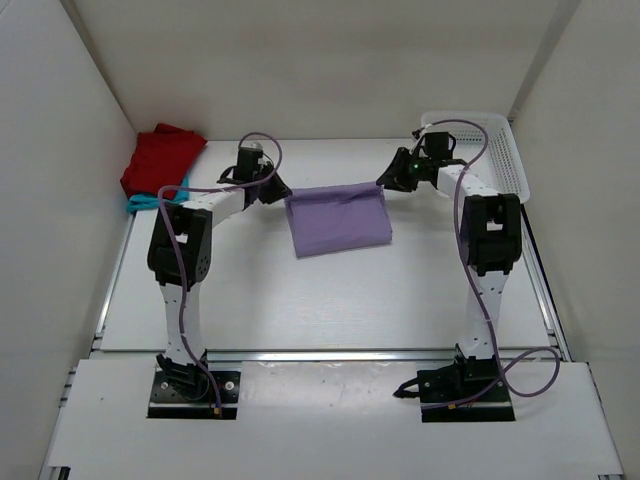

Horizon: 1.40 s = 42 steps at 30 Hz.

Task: Fold and stack the t-shirts
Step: Fold the long partially folded tshirt into a neat square, then put the neatly folded tshirt into the corner of the board with the left arm

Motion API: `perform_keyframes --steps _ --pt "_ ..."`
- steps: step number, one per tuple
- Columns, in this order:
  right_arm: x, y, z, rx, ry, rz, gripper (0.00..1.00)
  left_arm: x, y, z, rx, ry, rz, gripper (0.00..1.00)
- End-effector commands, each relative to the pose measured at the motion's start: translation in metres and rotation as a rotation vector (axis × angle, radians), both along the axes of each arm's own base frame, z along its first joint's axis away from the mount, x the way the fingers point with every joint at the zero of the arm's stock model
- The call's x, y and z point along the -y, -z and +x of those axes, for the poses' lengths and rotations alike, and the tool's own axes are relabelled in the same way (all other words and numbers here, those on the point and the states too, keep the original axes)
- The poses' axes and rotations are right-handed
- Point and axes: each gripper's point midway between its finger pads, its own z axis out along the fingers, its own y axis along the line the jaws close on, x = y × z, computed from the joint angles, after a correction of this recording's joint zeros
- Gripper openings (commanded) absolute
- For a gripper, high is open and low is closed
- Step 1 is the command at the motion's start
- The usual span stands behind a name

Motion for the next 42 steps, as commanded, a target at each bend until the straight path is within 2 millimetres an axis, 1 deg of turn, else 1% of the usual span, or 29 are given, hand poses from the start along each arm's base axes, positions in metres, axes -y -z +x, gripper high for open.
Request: perform_keyframes --steps 1,3,5,6,7,8,9,10,12,13,15,16,20,21,22,25,26,28,29,30,31,33,35,36,37,38,40,41,42 --pt "0.000 -0.054 0.021 0.135 -0.005 -0.012 0.35 -0.022 -0.076 0.030 0.184 -0.093 -0.093 0.31" --pt "-0.001 -0.063 0.021 0.163 -0.005 -0.047 0.48 -0.031 -0.096 0.030 0.227 -0.108 -0.102 0.29" --pt "-0.004 -0.075 0.012 0.201 0.010 -0.079 0.54 -0.024 -0.105 0.023 0.271 -0.106 -0.104 0.29" --pt "-0.005 -0.062 0.003 0.185 0.010 -0.094 0.55 -0.022 -0.113 0.022 0.298 -0.109 -0.104 0.29" --pt "-0.005 -0.070 -0.003 0.205 0.026 -0.100 0.52 -0.019 -0.104 0.012 0.278 -0.101 -0.106 0.29" --pt "-0.009 -0.051 -0.012 0.191 0.024 -0.098 0.51 -0.011 -0.103 0.005 0.287 -0.097 -0.133 0.30" --pt "-0.014 -0.053 -0.023 0.214 0.024 -0.088 0.39 0.007 -0.111 -0.002 0.316 -0.048 -0.165 0.30" --pt "-0.018 -0.045 -0.030 0.201 0.025 -0.072 0.28 0.019 -0.098 -0.012 0.282 -0.009 -0.173 0.31" --pt "-0.034 -0.029 -0.051 0.137 -0.048 -0.013 0.15 0.052 -0.083 -0.027 0.247 0.077 -0.176 0.29" --pt "-0.039 -0.014 -0.061 0.100 -0.066 -0.012 0.09 0.060 -0.068 -0.035 0.220 0.108 -0.171 0.28" --pt "-0.040 0.004 -0.072 0.082 -0.062 -0.046 0.02 0.068 -0.040 -0.053 0.173 0.137 -0.139 0.28" --pt "-0.043 0.014 -0.080 0.065 -0.065 -0.047 0.01 0.071 -0.036 -0.057 0.179 0.143 -0.131 0.28" --pt "-0.032 0.050 -0.103 -0.027 -0.036 -0.017 0.00 0.053 0.026 -0.084 0.030 0.150 -0.119 0.26" --pt "-0.029 0.052 -0.105 -0.023 -0.026 -0.022 0.00 0.045 0.039 -0.092 -0.007 0.136 -0.128 0.25" --pt "-0.026 0.061 -0.112 -0.046 -0.021 -0.024 0.00 0.037 0.041 -0.091 -0.010 0.121 -0.148 0.25" --pt "-0.024 0.065 -0.121 -0.051 -0.018 -0.018 0.00 0.020 0.053 -0.114 -0.030 0.091 -0.163 0.25" --pt "-0.022 0.065 -0.120 -0.047 -0.015 -0.019 0.00 0.016 0.046 -0.116 -0.001 0.081 -0.172 0.25" --pt "-0.026 0.057 -0.120 -0.033 -0.017 -0.014 0.00 0.017 0.020 -0.116 0.075 0.102 -0.206 0.30" --pt "-0.024 0.051 -0.119 -0.018 -0.022 -0.009 0.00 0.013 0.019 -0.118 0.082 0.105 -0.194 0.34" --pt "-0.027 0.049 -0.121 -0.014 -0.028 -0.007 0.00 0.013 0.006 -0.116 0.107 0.106 -0.197 0.36" --pt "-0.031 0.037 -0.117 0.022 -0.038 0.001 0.01 0.010 -0.006 -0.116 0.133 0.098 -0.198 0.41" --pt "-0.033 0.025 -0.118 0.049 -0.037 0.005 0.06 -0.003 -0.016 -0.115 0.163 0.064 -0.170 0.47" --pt "-0.039 -0.004 -0.116 0.126 -0.052 0.050 0.18 -0.012 -0.011 -0.121 0.158 0.045 -0.114 0.54" --pt "-0.040 -0.009 -0.119 0.135 -0.054 0.079 0.22 -0.018 -0.011 -0.121 0.158 0.033 -0.093 0.56" --pt "-0.043 -0.020 -0.120 0.163 -0.057 0.095 0.32 -0.023 0.001 -0.123 0.128 0.023 -0.081 0.59" --pt "-0.048 -0.034 -0.123 0.194 -0.070 0.101 0.41 -0.023 0.003 -0.122 0.120 0.028 -0.083 0.62" --pt "-0.049 -0.048 -0.125 0.226 -0.069 0.092 0.53 -0.025 0.027 -0.123 0.057 0.037 -0.047 0.67" --pt "-0.052 -0.057 -0.129 0.249 -0.083 0.092 0.56 -0.025 0.027 -0.118 0.055 0.036 -0.051 0.67" --pt "-0.053 -0.068 -0.132 0.274 -0.083 0.095 0.56 -0.021 0.037 -0.118 0.025 0.051 -0.048 0.67"
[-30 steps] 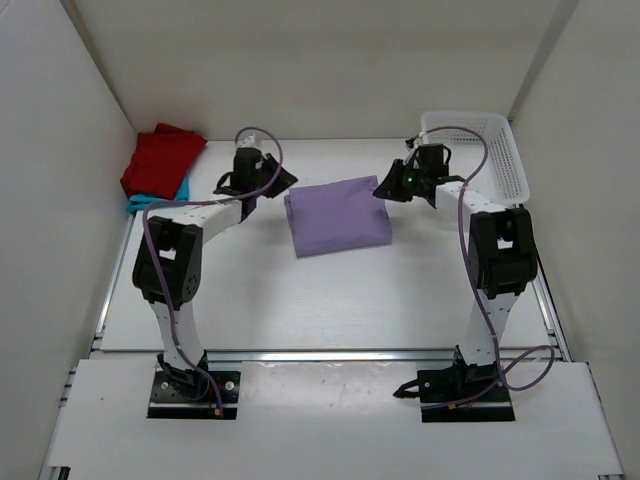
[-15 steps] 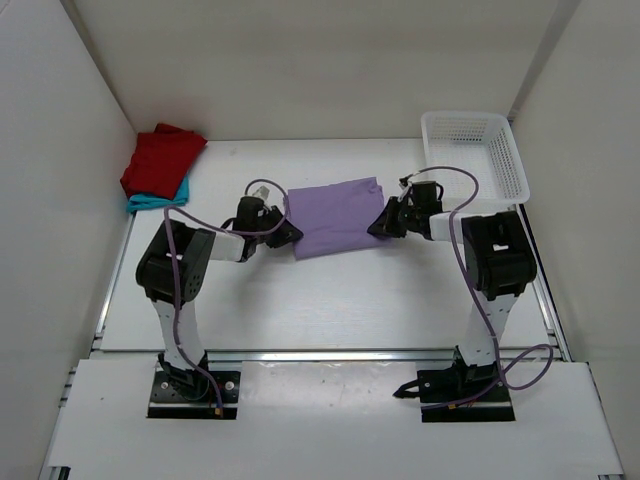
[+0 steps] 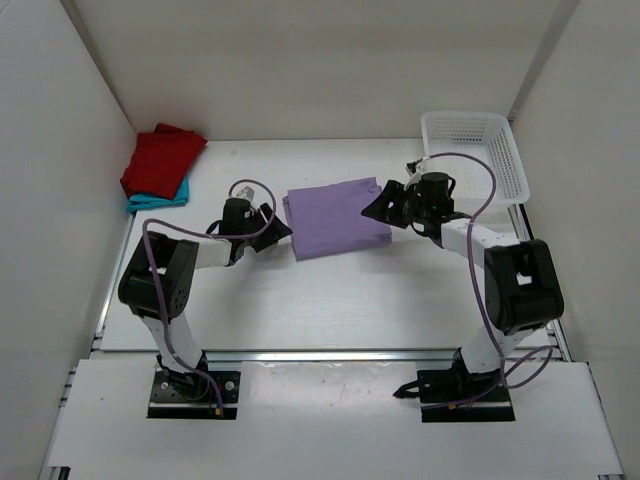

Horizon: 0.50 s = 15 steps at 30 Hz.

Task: Fold and stack the t-shirts
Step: Put the neatly folded tshirt into the corner of the board with the left arm

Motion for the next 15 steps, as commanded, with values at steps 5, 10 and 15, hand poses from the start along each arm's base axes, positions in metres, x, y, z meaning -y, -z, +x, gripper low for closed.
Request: perform_keyframes --steps 5,10,15 --pt "-0.018 -0.073 -0.023 0.220 -0.042 0.053 0.57 0.007 0.043 0.023 -0.117 0.009 0.079 0.68" --pt "-0.020 -0.092 -0.049 0.272 -0.052 0.067 0.57 0.039 0.045 0.044 -0.112 0.043 0.075 0.56" --pt "-0.013 -0.098 -0.066 0.292 -0.061 0.081 0.56 0.077 0.035 0.068 -0.066 0.106 0.063 0.12"
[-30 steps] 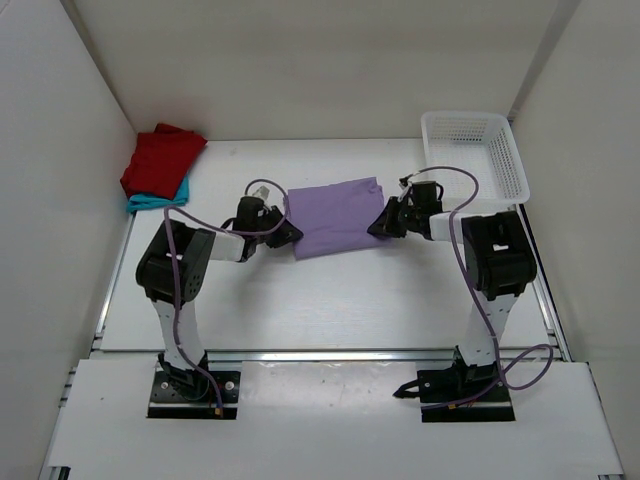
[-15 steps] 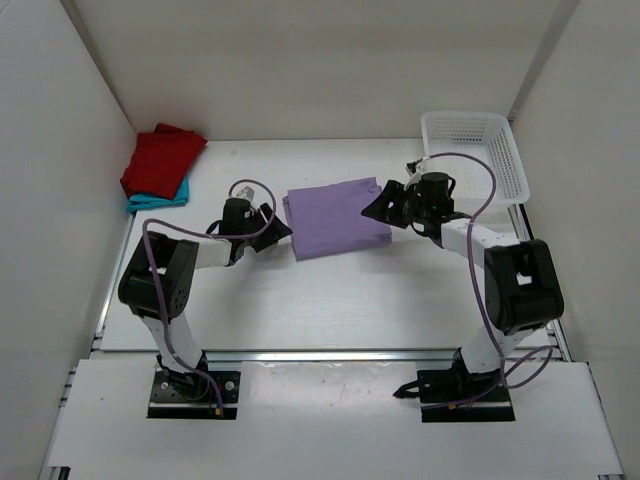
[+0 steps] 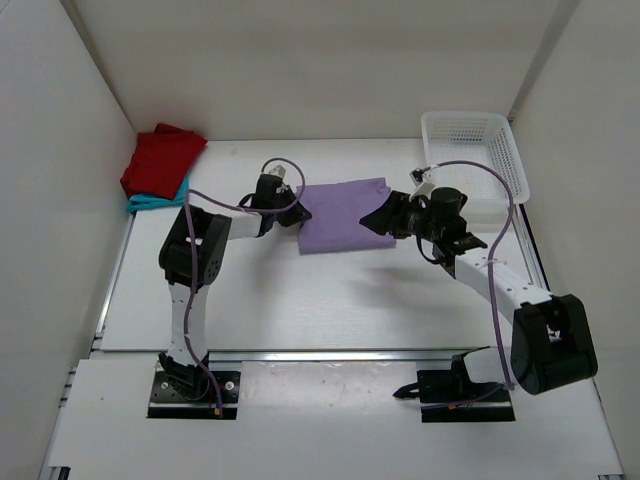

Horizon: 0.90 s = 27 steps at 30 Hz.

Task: Fold and stack the t-shirts
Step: Put the neatly folded tshirt into the corner of the board with the left arm

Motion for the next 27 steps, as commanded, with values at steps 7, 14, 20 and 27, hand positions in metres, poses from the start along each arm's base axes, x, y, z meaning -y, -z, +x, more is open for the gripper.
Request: perform_keyframes --steps 7,14,20,27 --pt "0.023 -0.013 -0.021 0.085 0.064 0.022 0.55 0.055 -0.103 0.066 0.144 0.080 0.021 0.00" --pt "0.027 0.020 -0.035 0.007 0.065 0.005 0.54 -0.012 -0.245 0.140 0.328 -0.026 -0.139 0.00" --pt "0.023 0.023 -0.034 -0.001 0.043 -0.010 0.54 -0.186 -0.291 0.148 0.416 -0.287 -0.169 0.00" --pt "0.003 0.030 -0.043 -0.027 -0.047 -0.007 0.55 -0.362 -0.210 0.083 0.352 -0.711 -0.297 0.98"
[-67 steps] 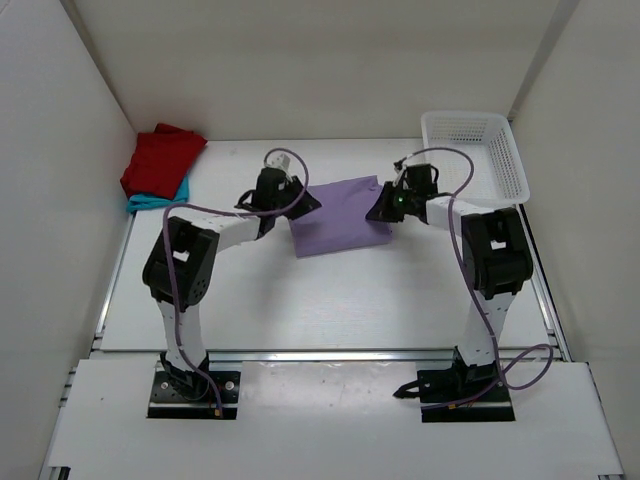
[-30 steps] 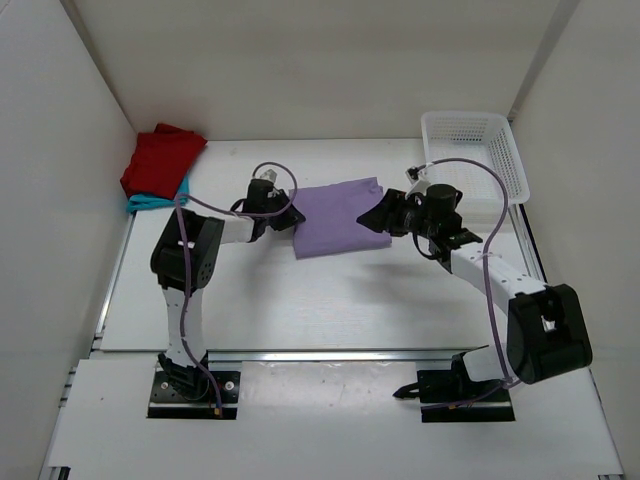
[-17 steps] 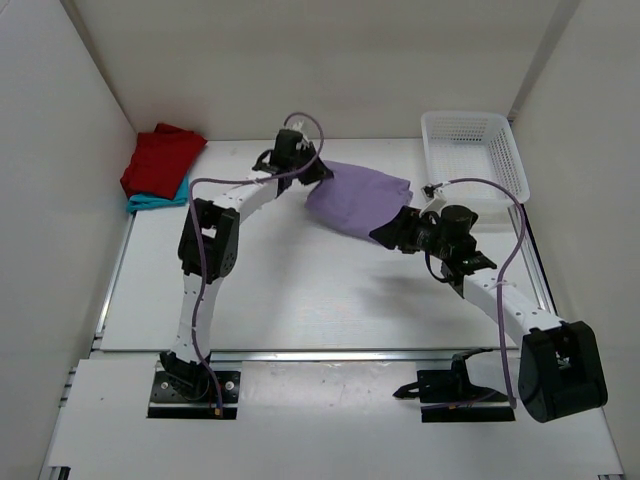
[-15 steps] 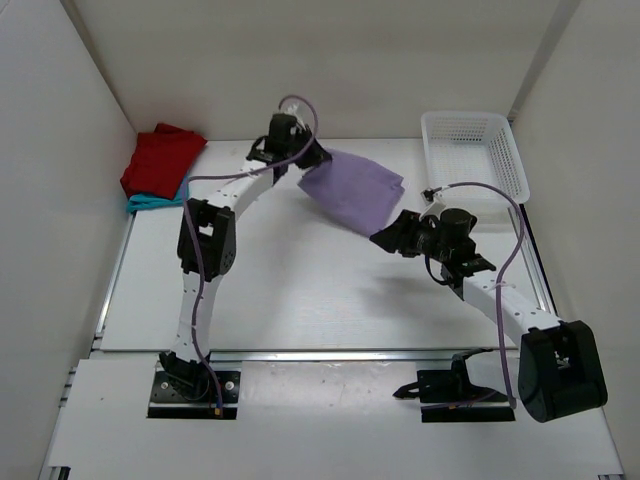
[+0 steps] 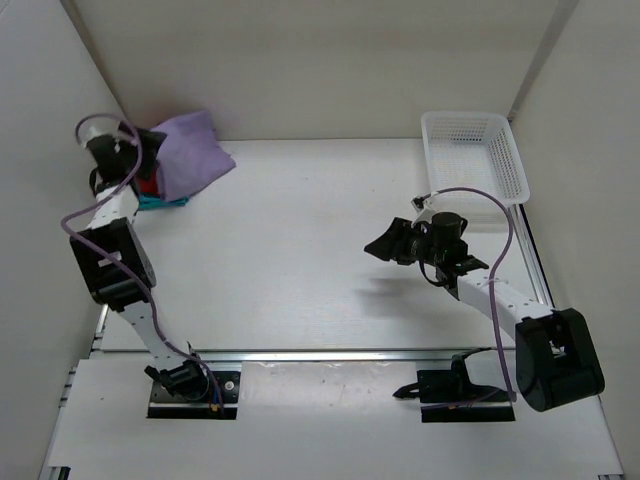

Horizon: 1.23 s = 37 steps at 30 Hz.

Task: Fold and stack the t-shirts
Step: Put the neatly folded tshirt into the corner of the board with the left arm

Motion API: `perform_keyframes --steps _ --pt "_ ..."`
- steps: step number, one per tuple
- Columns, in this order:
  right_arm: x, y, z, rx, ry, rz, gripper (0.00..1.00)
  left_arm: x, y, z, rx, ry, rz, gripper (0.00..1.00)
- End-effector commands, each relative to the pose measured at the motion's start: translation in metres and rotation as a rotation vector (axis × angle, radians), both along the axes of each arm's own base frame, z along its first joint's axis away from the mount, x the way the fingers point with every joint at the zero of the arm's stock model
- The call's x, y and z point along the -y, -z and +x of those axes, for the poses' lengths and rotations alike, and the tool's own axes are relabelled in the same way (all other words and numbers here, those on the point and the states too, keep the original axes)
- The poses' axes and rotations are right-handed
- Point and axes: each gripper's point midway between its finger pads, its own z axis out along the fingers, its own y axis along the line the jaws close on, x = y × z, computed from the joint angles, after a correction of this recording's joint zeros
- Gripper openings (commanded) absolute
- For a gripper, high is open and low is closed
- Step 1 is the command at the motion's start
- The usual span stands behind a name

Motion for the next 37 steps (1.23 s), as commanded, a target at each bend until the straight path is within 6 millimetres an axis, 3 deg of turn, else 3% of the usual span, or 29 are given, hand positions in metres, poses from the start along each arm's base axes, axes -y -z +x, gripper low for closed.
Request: perform_keyframes --steps 1,2,3,7,8,10,12,13,16,17,18,19,20,22,24,25,27,29,31,32,35,37 --pt "-0.016 -0.015 0.000 0.066 -0.069 0.007 0.56 -0.014 0.011 -0.034 0.035 -0.059 -0.141 0.98" --pt "-0.016 -0.015 0.001 0.069 -0.066 0.005 0.56 -0.020 0.010 -0.039 0.053 -0.055 -0.143 0.98" --pt "-0.015 -0.013 -0.001 0.063 -0.062 0.001 0.56 -0.018 0.029 -0.048 0.019 -0.059 -0.156 0.99" --pt "-0.018 -0.002 -0.010 0.045 -0.072 -0.004 0.57 -0.008 0.040 -0.074 -0.008 -0.082 -0.124 0.99" --pt "-0.018 0.001 -0.012 0.039 -0.071 -0.006 0.61 -0.009 0.047 -0.077 -0.021 -0.096 -0.109 0.98" --pt "-0.017 0.010 -0.016 0.022 -0.061 -0.022 0.80 0.002 0.058 -0.090 -0.041 -0.098 -0.104 0.99" --pt "-0.017 0.025 -0.025 -0.023 -0.056 -0.053 0.99 0.022 0.047 -0.097 -0.007 -0.061 -0.090 0.98" --pt "-0.017 0.030 -0.027 -0.025 -0.051 -0.075 0.99 0.030 0.056 -0.103 -0.023 -0.052 -0.086 0.99" --pt "-0.019 0.044 -0.037 -0.033 -0.079 -0.107 0.99 0.100 0.049 -0.112 -0.032 0.087 0.036 0.99" --pt "-0.019 0.051 -0.040 -0.049 -0.081 -0.116 0.99 0.112 0.046 -0.114 -0.023 0.116 0.081 0.99" --pt "-0.019 0.054 -0.041 -0.049 -0.084 -0.130 0.99 0.148 0.051 -0.121 -0.042 0.215 0.137 0.98" --pt "-0.020 0.056 -0.042 -0.046 -0.092 -0.140 0.99 0.160 0.053 -0.124 -0.048 0.246 0.169 0.99" --pt "-0.021 0.058 -0.043 -0.048 -0.096 -0.154 0.99 0.197 0.057 -0.135 -0.063 0.328 0.241 0.99" --pt "-0.025 0.061 -0.049 -0.055 -0.122 -0.168 0.99 0.239 0.083 -0.161 -0.160 0.402 0.379 0.98" --pt "-0.023 0.065 -0.051 -0.056 -0.121 -0.182 0.99 0.263 0.097 -0.180 -0.219 0.492 0.515 0.99" --pt "-0.022 0.070 -0.055 -0.062 -0.125 -0.188 1.00 0.276 0.113 -0.196 -0.281 0.537 0.559 0.99" --pt "-0.021 0.069 -0.055 -0.048 -0.116 -0.181 0.99 0.286 0.132 -0.216 -0.332 0.605 0.570 0.99" --pt "-0.017 0.073 -0.058 -0.061 -0.115 -0.172 0.99 0.295 0.136 -0.231 -0.317 0.666 0.498 0.98" --pt "-0.017 0.072 -0.060 -0.057 -0.119 -0.163 1.00 0.285 0.150 -0.248 -0.336 0.678 0.449 0.98" --pt "-0.018 0.073 -0.062 -0.050 -0.127 -0.160 0.99 0.288 0.141 -0.251 -0.298 0.685 0.441 0.98" --pt "-0.020 0.068 -0.066 -0.051 -0.143 -0.088 0.99 0.276 0.150 -0.273 -0.298 0.677 0.476 0.99" --pt "-0.021 0.067 -0.069 -0.055 -0.147 -0.069 0.99 0.269 0.144 -0.274 -0.287 0.648 0.478 0.99"
